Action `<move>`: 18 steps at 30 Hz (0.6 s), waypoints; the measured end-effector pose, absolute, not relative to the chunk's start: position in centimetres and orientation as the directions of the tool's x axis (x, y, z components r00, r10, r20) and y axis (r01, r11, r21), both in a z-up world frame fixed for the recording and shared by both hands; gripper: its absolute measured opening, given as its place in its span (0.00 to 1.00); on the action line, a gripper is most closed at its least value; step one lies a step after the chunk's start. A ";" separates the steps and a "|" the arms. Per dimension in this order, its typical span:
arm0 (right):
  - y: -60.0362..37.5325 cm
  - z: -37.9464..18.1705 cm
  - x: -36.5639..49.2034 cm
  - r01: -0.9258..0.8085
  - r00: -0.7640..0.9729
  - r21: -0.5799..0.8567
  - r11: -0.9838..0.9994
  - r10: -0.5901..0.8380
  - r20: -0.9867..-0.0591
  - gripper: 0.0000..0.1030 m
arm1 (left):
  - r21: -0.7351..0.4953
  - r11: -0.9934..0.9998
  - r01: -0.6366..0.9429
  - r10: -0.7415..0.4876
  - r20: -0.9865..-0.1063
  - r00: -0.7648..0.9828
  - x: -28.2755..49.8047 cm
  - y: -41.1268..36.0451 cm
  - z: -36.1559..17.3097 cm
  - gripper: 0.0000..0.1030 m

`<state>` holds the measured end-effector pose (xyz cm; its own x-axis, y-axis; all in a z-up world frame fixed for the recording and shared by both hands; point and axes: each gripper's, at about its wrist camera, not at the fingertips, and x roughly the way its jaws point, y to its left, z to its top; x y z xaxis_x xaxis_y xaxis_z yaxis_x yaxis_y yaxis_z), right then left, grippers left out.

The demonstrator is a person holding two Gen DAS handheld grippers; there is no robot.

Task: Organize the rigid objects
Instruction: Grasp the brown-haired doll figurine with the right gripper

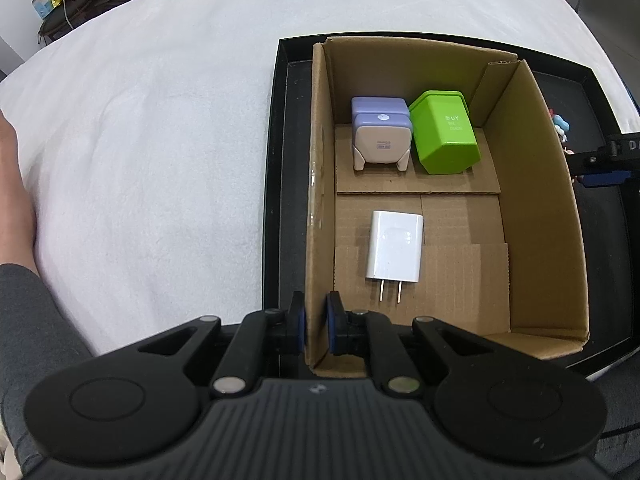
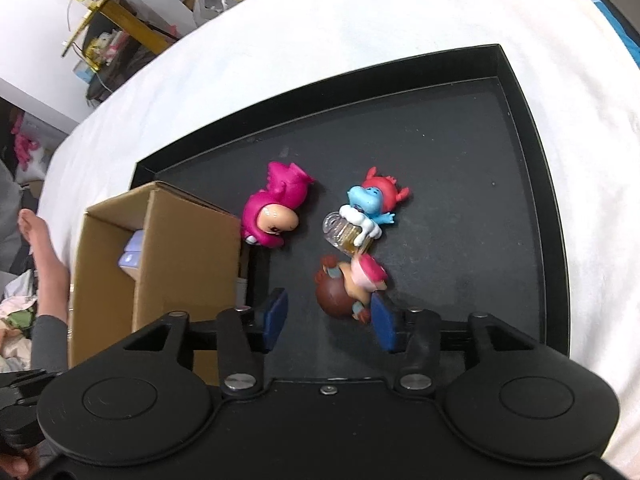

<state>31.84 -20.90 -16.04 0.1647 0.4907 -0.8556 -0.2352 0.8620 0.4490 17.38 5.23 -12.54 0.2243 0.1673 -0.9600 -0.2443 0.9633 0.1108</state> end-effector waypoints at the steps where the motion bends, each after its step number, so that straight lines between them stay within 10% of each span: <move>1: -20.6 -16.2 31.8 -0.240 0.162 0.445 0.863 0.488 -0.858 0.50 | 0.109 0.964 -0.244 0.166 -0.960 0.225 17.4 5.2 -12.5 0.09; 10: -18.6 -17.2 31.9 -0.283 0.185 0.367 0.886 0.426 -0.886 0.54 | 0.104 0.963 -0.250 0.162 -0.961 0.224 17.4 5.3 -12.6 0.09; 12: -18.2 -17.1 31.7 -0.313 0.184 0.340 0.887 0.408 -0.894 0.35 | 0.104 0.962 -0.252 0.162 -0.961 0.223 17.4 5.3 -12.6 0.09; 18: -18.3 -16.0 31.3 -0.322 0.183 0.345 0.882 0.415 -0.891 0.34 | 0.102 0.963 -0.251 0.161 -0.961 0.225 17.5 5.3 -12.6 0.09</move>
<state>31.33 -18.30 -16.03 0.1826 0.4155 -0.8911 -0.3220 0.8816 0.3450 17.45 5.34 -12.58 0.2254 0.1607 -0.9609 -0.2510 0.9626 0.1021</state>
